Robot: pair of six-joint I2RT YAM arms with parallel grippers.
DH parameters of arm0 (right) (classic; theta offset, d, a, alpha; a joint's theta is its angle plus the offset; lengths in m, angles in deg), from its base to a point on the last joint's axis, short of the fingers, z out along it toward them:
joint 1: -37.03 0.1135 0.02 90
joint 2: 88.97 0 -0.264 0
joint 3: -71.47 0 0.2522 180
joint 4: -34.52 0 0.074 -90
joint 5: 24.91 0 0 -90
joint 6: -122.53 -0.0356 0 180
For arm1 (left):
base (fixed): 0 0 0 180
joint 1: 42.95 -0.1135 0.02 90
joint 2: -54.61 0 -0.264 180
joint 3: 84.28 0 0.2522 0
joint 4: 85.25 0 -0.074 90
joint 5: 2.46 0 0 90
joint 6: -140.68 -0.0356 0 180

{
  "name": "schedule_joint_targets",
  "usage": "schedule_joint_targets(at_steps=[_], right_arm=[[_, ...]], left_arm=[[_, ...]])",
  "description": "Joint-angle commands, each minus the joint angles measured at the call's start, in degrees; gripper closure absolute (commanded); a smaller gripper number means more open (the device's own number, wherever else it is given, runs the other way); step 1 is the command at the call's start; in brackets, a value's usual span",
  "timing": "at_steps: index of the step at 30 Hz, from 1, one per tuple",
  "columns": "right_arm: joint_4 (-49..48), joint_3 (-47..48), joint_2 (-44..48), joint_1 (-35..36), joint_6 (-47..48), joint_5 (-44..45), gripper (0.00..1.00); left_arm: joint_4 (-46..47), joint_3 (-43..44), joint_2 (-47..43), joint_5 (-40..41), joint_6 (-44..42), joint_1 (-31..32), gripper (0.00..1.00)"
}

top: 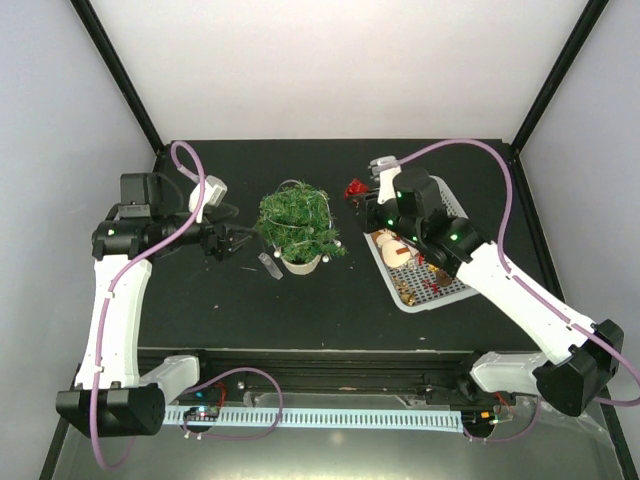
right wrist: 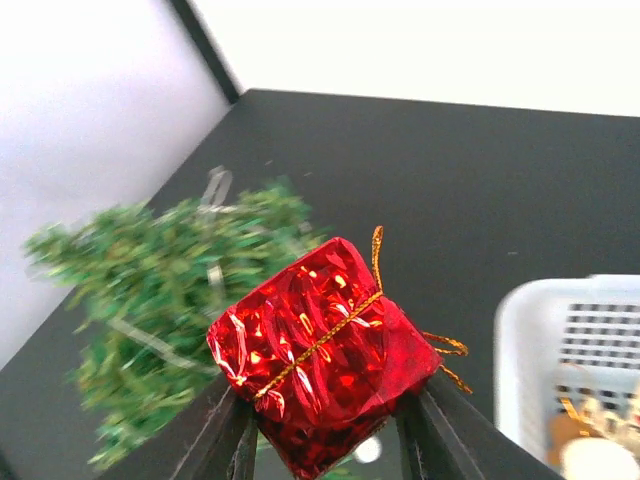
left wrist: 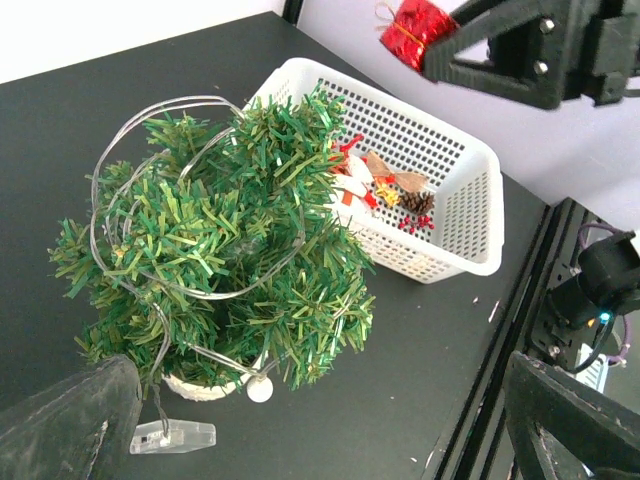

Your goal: Decorate the small christmas tree

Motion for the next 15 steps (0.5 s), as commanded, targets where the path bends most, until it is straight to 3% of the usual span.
schedule_joint_targets(at_steps=[1,9,15], right_arm=[[2.68,0.29,-1.32,3.74,3.92,-9.05,0.61],[0.68,1.69,-4.22,8.45,7.79,-19.24,0.61],[1.74,5.4,-8.4,10.79,9.62,-20.33,0.6]], left_arm=[[0.59,-0.02,-1.24,0.06,0.11,-0.79,0.01],[1.32,-1.15,-2.36,0.23,0.65,-1.48,0.01],[1.59,-1.66,-2.88,0.24,0.74,-1.72,0.01]])
